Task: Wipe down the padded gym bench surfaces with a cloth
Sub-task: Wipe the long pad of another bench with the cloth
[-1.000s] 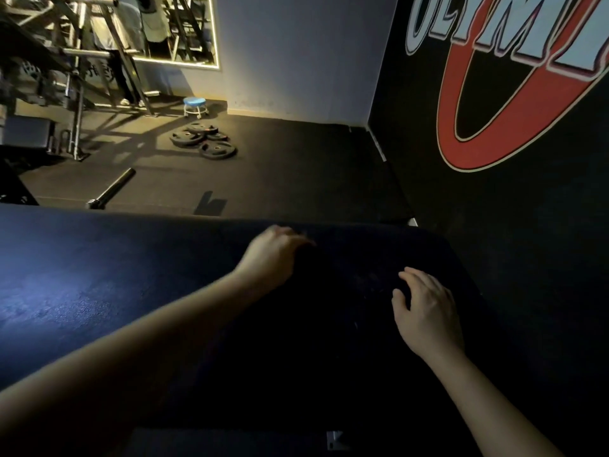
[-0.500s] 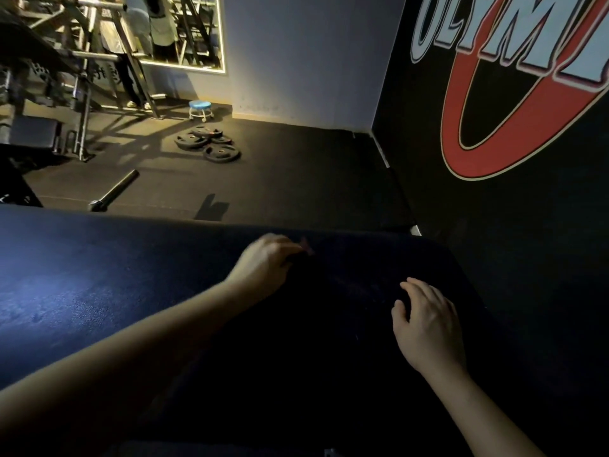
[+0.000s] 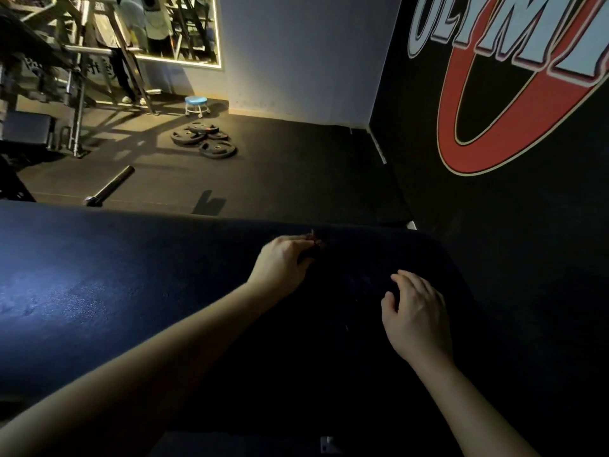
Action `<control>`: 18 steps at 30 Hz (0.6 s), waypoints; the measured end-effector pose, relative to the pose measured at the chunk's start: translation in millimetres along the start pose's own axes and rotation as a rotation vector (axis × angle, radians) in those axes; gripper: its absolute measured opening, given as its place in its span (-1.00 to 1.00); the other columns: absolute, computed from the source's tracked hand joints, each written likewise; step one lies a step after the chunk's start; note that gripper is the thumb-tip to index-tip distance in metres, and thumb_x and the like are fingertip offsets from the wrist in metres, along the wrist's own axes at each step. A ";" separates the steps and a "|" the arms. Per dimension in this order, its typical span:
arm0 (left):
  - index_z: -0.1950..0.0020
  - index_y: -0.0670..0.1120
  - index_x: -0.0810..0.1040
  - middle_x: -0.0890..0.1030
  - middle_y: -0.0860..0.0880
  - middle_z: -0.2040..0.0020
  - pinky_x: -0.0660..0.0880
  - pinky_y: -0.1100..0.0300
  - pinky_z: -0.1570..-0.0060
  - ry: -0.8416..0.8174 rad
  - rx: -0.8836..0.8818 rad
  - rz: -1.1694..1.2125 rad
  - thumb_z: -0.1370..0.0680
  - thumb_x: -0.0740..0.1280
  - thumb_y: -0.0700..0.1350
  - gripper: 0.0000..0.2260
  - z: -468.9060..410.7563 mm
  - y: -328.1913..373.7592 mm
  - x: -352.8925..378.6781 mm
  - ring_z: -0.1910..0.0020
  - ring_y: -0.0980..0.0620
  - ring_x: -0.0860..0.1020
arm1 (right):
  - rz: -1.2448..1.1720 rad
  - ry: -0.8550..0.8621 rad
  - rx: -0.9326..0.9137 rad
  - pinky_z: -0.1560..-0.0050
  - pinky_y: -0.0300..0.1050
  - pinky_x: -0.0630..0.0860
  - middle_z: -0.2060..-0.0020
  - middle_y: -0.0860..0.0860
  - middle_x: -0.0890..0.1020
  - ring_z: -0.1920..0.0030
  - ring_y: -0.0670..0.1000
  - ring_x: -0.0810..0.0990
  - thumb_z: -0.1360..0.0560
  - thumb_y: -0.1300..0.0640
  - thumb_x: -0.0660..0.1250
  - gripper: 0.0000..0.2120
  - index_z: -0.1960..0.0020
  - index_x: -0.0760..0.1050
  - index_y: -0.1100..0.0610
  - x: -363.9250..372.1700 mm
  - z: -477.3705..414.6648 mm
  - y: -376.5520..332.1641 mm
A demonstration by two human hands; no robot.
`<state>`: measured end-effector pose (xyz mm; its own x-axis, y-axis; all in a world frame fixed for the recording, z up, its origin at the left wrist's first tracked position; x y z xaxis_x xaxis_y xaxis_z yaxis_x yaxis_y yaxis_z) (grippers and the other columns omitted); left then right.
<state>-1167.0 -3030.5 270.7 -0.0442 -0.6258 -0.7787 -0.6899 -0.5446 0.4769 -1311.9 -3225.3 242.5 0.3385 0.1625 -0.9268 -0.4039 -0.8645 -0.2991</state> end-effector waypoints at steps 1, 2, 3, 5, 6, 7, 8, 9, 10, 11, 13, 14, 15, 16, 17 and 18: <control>-0.27 0.01 0.69 0.66 0.03 -0.29 0.48 0.17 -0.33 -0.027 0.052 0.035 -0.54 0.46 -0.15 -0.71 9.2 15.6 3.3 -0.28 0.05 0.60 | -0.005 -0.002 -0.003 -0.50 0.02 0.28 -0.42 0.01 0.50 -0.47 0.01 0.39 -0.63 0.05 0.23 -0.62 -0.41 0.48 0.10 0.7 -0.5 0.2; -0.27 0.03 0.69 0.66 0.06 -0.28 0.48 0.23 -0.32 -0.071 0.118 0.086 -0.56 0.45 -0.14 -0.71 20.3 31.4 4.7 -0.27 0.11 0.59 | -0.009 -0.003 -0.005 -0.50 0.02 0.28 -0.42 0.01 0.50 -0.47 0.01 0.39 -0.63 0.05 0.24 -0.62 -0.41 0.48 0.11 0.6 -1.1 0.4; -0.28 0.04 0.67 0.66 0.08 -0.28 0.47 0.32 -0.30 -0.142 0.179 0.125 -0.58 0.43 -0.12 -0.73 33.8 45.6 6.1 -0.26 0.17 0.58 | -0.011 -0.006 -0.010 -0.50 0.03 0.28 -0.42 0.01 0.50 -0.47 0.01 0.39 -0.62 0.05 0.24 -0.62 -0.41 0.48 0.11 1.1 -1.4 0.5; -0.34 0.03 0.64 0.62 0.06 -0.33 0.46 0.31 -0.31 -0.259 0.283 0.145 -0.62 0.38 -0.08 -0.71 58.5 65.1 9.6 -0.30 0.16 0.56 | -0.016 -0.002 -0.017 -0.49 0.04 0.29 -0.41 0.01 0.51 -0.46 0.02 0.40 -0.62 0.06 0.24 -0.63 -0.40 0.49 0.11 0.7 -0.8 -0.1; -0.37 0.00 0.62 0.61 0.04 -0.36 0.47 0.25 -0.33 -0.264 0.317 0.124 -0.62 0.37 -0.07 -0.69 64.0 68.7 9.0 -0.32 0.13 0.55 | -0.020 0.000 -0.019 -0.49 0.04 0.30 -0.41 0.01 0.51 -0.46 0.01 0.40 -0.62 0.06 0.24 -0.63 -0.40 0.49 0.11 -0.2 -1.0 -0.2; -0.37 -0.01 0.62 0.61 0.02 -0.36 0.49 0.21 -0.31 -0.246 0.339 0.090 -0.62 0.37 -0.06 -0.69 63.4 67.5 6.8 -0.32 0.10 0.56 | -0.022 -0.002 -0.017 -0.49 0.05 0.30 -0.41 0.01 0.51 -0.46 0.01 0.40 -0.62 0.06 0.24 -0.63 -0.40 0.49 0.10 -0.6 -0.6 -0.5; -0.35 -0.01 0.63 0.63 0.02 -0.33 0.52 0.19 -0.27 -0.216 0.355 0.055 -0.61 0.36 -0.07 -0.70 57.5 63.1 5.0 -0.28 0.09 0.58 | -0.019 -0.002 -0.017 -0.49 0.04 0.31 -0.41 0.01 0.51 -0.46 0.01 0.40 -0.62 0.05 0.24 -0.63 -0.40 0.49 0.10 -0.7 -0.5 -0.5; -0.30 0.00 0.66 0.66 0.02 -0.28 0.55 0.16 -0.22 -0.189 0.343 0.021 -0.59 0.36 -0.08 -0.71 47.2 54.5 4.2 -0.23 0.06 0.61 | -0.013 0.001 -0.020 -0.49 0.04 0.31 -0.41 0.00 0.51 -0.46 0.01 0.40 -0.62 0.05 0.24 -0.62 -0.40 0.49 0.10 -0.4 -0.6 -0.4; -0.26 0.00 0.69 0.69 0.01 -0.23 0.58 0.12 -0.18 -0.149 0.302 -0.011 -0.56 0.35 -0.10 -0.71 32.8 40.0 1.6 -0.19 0.01 0.64 | -0.008 0.007 -0.022 -0.49 0.03 0.31 -0.42 0.00 0.50 -0.46 0.01 0.40 -0.62 0.05 0.25 -0.62 -0.41 0.49 0.09 -0.6 -0.6 -0.3; -0.23 0.00 0.70 0.71 -0.02 -0.19 0.60 0.08 -0.15 -0.087 0.225 -0.039 -0.54 0.36 -0.13 -0.72 16.7 19.5 -3.5 -0.17 -0.05 0.66 | -0.007 0.012 -0.022 -0.49 0.03 0.30 -0.42 0.00 0.50 -0.46 0.00 0.40 -0.62 0.04 0.25 -0.62 -0.41 0.49 0.09 -0.7 -0.7 -0.3; -0.22 0.02 0.71 0.72 -0.04 -0.17 0.58 0.05 -0.14 0.014 0.007 -0.068 -0.54 0.40 -0.15 -0.73 -11.3 -31.3 -14.9 -0.15 -0.12 0.67 | -0.007 0.020 -0.014 -0.48 0.02 0.30 -0.42 -0.01 0.50 -0.46 0.00 0.40 -0.62 0.04 0.25 -0.62 -0.41 0.49 0.08 -1.3 -1.1 -0.6; -0.22 0.03 0.71 0.72 -0.03 -0.17 0.56 0.06 -0.15 0.043 -0.089 -0.062 -0.54 0.43 -0.14 -0.74 -18.1 -50.1 -15.8 -0.16 -0.12 0.67 | -0.005 0.023 -0.013 -0.48 0.02 0.30 -0.41 -0.01 0.51 -0.46 0.00 0.41 -0.62 0.04 0.25 -0.62 -0.40 0.49 0.08 -0.8 -0.6 -1.0; -0.23 0.05 0.71 0.72 -0.01 -0.17 0.55 0.07 -0.18 0.057 -0.147 -0.037 -0.54 0.46 -0.11 -0.74 -20.9 -56.8 -11.9 -0.17 -0.09 0.67 | -0.005 0.025 -0.015 -0.48 0.02 0.30 -0.41 -0.01 0.51 -0.45 0.00 0.41 -0.62 0.04 0.25 -0.62 -0.40 0.49 0.08 -0.4 -0.3 -1.4; -0.23 0.06 0.71 0.72 0.02 -0.17 0.54 0.11 -0.20 0.056 -0.159 0.000 -0.54 0.47 -0.09 -0.74 -22.7 -51.8 -3.8 -0.18 -0.03 0.67 | -0.008 0.025 -0.014 -0.48 0.02 0.30 -0.40 -0.01 0.51 -0.45 0.00 0.41 -0.62 0.04 0.24 -0.62 -0.40 0.49 0.09 -0.3 -0.5 -1.3; -0.23 0.07 0.71 0.71 0.05 -0.18 0.53 0.16 -0.24 0.043 -0.138 0.052 -0.55 0.47 -0.08 -0.74 -23.4 -37.6 8.0 -0.19 0.04 0.66 | -0.015 0.021 -0.013 -0.49 0.01 0.29 -0.40 -0.01 0.51 -0.45 0.00 0.40 -0.62 0.05 0.24 -0.63 -0.40 0.49 0.09 -0.5 -0.9 -1.0; -0.25 0.08 0.70 0.70 0.07 -0.21 0.51 0.19 -0.29 0.010 -0.097 0.105 -0.56 0.47 -0.09 -0.74 -23.1 -16.6 22.1 -0.21 0.10 0.64 | -0.025 0.018 -0.017 -0.49 0.01 0.29 -0.40 -0.01 0.51 -0.45 0.00 0.40 -0.62 0.06 0.24 -0.63 -0.40 0.49 0.09 -1.2 -1.7 -1.0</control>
<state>-1139.8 -3048.2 255.0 -0.1049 -0.6876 -0.7185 -0.6089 -0.5268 0.5931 -1310.4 -3225.5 244.2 0.3634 0.1761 -0.9148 -0.3809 -0.8680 -0.3185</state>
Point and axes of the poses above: each hand's wrist, its own z-axis away from the middle knuckle, its own x-axis out of the palm, y = z × x, the point moved 9 cm from there along -z, towards the middle knuckle
